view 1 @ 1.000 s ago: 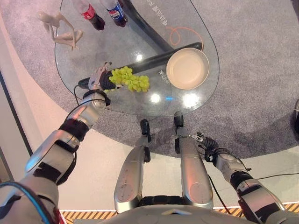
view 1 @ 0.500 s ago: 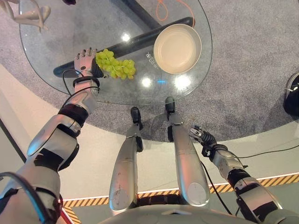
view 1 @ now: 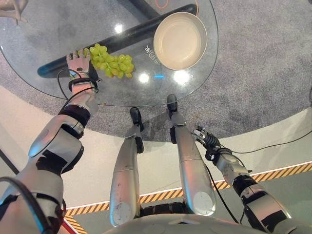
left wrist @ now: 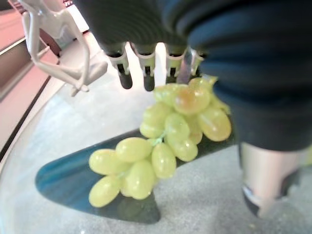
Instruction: Pick up fruits into the plate
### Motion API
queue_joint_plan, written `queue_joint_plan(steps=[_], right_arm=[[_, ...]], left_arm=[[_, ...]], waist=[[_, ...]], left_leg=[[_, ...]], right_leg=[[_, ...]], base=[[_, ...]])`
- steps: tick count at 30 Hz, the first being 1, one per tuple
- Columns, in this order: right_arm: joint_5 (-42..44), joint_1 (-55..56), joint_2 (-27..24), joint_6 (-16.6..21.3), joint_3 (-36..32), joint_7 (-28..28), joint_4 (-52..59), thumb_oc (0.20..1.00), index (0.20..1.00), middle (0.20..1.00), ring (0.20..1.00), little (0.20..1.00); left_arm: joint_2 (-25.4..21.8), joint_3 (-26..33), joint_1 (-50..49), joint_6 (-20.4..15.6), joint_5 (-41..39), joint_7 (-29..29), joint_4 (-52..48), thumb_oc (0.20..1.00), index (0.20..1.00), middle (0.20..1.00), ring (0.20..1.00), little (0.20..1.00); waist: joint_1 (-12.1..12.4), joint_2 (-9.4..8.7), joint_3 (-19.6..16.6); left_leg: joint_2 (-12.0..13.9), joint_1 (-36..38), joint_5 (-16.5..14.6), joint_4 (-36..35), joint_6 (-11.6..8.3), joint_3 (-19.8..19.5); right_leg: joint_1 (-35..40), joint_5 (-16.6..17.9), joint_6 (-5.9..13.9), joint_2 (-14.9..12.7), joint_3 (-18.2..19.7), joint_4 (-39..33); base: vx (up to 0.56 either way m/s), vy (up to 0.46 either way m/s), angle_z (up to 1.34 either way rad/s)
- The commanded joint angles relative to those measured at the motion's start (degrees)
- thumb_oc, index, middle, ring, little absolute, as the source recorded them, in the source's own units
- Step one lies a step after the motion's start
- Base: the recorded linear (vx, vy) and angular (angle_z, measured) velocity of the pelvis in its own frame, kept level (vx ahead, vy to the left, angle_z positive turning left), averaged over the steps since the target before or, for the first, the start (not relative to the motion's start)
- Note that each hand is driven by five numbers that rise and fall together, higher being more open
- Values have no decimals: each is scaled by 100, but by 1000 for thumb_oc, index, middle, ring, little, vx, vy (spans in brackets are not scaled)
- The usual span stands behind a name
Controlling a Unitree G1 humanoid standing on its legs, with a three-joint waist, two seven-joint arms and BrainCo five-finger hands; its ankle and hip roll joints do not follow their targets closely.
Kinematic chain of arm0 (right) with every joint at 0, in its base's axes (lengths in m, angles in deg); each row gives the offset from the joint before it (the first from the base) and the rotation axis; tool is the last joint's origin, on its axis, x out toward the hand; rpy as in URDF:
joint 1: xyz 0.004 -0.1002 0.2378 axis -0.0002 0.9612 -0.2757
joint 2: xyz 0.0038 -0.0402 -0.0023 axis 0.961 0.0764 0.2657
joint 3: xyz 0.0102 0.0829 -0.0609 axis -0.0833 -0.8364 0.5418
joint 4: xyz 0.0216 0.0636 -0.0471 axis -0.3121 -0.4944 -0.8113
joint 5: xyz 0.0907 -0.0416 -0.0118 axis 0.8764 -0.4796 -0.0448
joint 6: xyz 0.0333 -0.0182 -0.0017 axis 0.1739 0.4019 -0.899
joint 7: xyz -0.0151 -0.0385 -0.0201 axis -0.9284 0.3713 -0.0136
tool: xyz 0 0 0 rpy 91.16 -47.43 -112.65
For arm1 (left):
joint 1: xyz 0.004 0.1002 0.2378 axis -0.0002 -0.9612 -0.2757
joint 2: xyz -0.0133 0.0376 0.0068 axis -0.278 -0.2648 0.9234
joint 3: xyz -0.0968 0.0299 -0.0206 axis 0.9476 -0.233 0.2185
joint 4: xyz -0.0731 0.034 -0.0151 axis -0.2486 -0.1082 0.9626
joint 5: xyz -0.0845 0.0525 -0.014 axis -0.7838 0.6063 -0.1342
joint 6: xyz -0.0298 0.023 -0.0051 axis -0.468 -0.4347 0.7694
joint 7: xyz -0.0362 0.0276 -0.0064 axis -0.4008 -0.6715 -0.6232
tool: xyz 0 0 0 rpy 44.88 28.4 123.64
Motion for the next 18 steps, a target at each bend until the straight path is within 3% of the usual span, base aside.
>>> queue_joint_plan(steps=[1,9,10,11,18], right_arm=[[211,393,12,166,113,39,326,1000,1000,1000,1000,1000],[401,387,10,191,151,19,460,1000,1000,1000,1000,1000],[414,377,13,197,161,10,480,1000,1000,1000,1000,1000],[438,373,13,200,167,0,505,1000,1000,1000,1000,1000],[472,396,-9,228,171,23,627,1000,1000,1000,1000,1000]], left_arm=[[-217,353,-331,283,-207,-395,375,1000,1000,1000,1000,1000],[-228,515,-77,265,-528,-742,673,1000,1000,1000,1000,1000],[-224,510,-27,229,-520,-719,694,900,900,900,900,900],[-226,488,14,146,-531,-670,705,200,200,200,200,200],[-212,360,117,90,-582,-507,606,200,200,200,200,200]], waist=[[124,-132,-269],[95,-239,-269],[92,-251,-269],[87,-259,-269],[63,-243,-269]], left_leg=[[-268,-295,52,25,71,-150],[-280,-590,16,193,73,-177],[-282,-624,10,210,74,-179],[-284,-648,7,220,73,-179],[-328,-666,-2,194,82,-189]], right_leg=[[-134,-218,-28,455,-241,385],[-441,-195,-25,501,-224,512],[-473,-194,-24,501,-225,524],[-496,-189,-25,502,-229,526],[-542,-161,-21,526,-223,502]], base=[[-12,9,-7],[-6,1,-3],[0,0,0],[0,0,0],[0,0,0]])
